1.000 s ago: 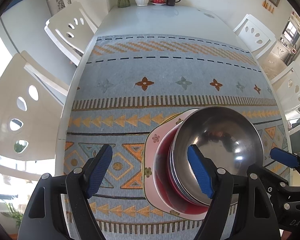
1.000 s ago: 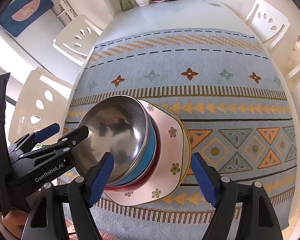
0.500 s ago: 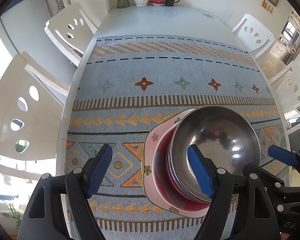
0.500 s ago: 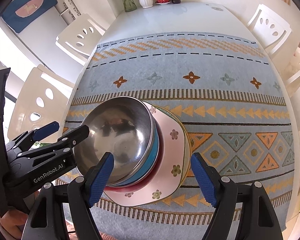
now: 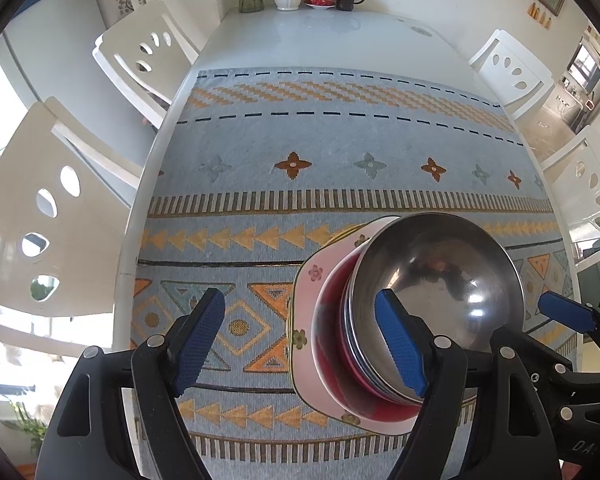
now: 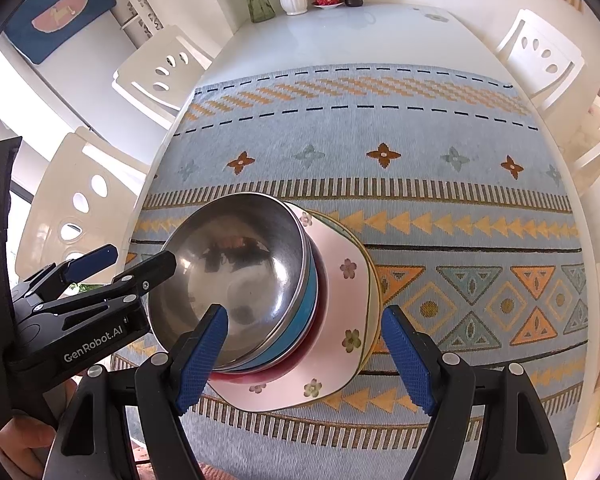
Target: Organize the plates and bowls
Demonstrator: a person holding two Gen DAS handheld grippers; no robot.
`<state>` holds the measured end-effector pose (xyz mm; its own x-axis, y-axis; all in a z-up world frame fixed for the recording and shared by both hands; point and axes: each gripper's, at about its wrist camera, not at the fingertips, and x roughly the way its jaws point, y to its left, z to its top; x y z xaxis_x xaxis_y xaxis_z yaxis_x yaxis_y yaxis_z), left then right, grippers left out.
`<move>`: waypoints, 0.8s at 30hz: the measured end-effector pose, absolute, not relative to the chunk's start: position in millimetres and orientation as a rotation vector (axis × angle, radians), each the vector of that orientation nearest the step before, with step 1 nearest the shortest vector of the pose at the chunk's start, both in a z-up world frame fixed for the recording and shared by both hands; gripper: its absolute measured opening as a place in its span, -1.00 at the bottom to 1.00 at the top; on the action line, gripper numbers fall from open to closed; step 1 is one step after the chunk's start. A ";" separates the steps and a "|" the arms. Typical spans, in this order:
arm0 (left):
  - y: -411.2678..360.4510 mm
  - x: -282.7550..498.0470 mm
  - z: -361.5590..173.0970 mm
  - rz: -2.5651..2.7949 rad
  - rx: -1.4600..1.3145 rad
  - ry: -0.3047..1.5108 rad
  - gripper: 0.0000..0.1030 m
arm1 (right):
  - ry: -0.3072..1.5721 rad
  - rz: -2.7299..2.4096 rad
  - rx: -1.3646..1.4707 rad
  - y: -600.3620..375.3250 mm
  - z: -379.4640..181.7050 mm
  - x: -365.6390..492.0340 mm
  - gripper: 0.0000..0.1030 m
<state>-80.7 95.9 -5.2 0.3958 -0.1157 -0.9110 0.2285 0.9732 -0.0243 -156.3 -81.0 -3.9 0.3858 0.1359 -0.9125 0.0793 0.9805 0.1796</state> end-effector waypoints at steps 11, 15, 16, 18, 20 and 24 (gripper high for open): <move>97.8 -79.0 -5.5 -0.219 0.102 1.144 0.48 | 1.181 0.045 0.206 -80.9 -4.3 -153.6 0.50; 96.7 -78.8 -6.5 -0.220 0.102 1.150 0.48 | 1.181 0.049 0.204 -80.4 -4.6 -152.7 0.50; 96.0 -78.9 -6.8 -0.220 0.104 1.151 0.48 | 1.181 0.049 0.204 -80.5 -4.7 -152.9 0.50; 95.4 -79.0 -7.4 -0.220 0.105 1.154 0.48 | 1.181 0.049 0.204 -80.4 -4.7 -152.7 0.50; 94.6 -79.4 -8.3 -0.221 0.108 1.157 0.48 | 1.182 0.050 0.206 -80.2 -4.9 -152.7 0.50; 91.6 -80.4 -9.0 -0.228 0.120 1.158 0.48 | 1.183 0.050 0.212 -80.4 -5.2 -152.3 0.50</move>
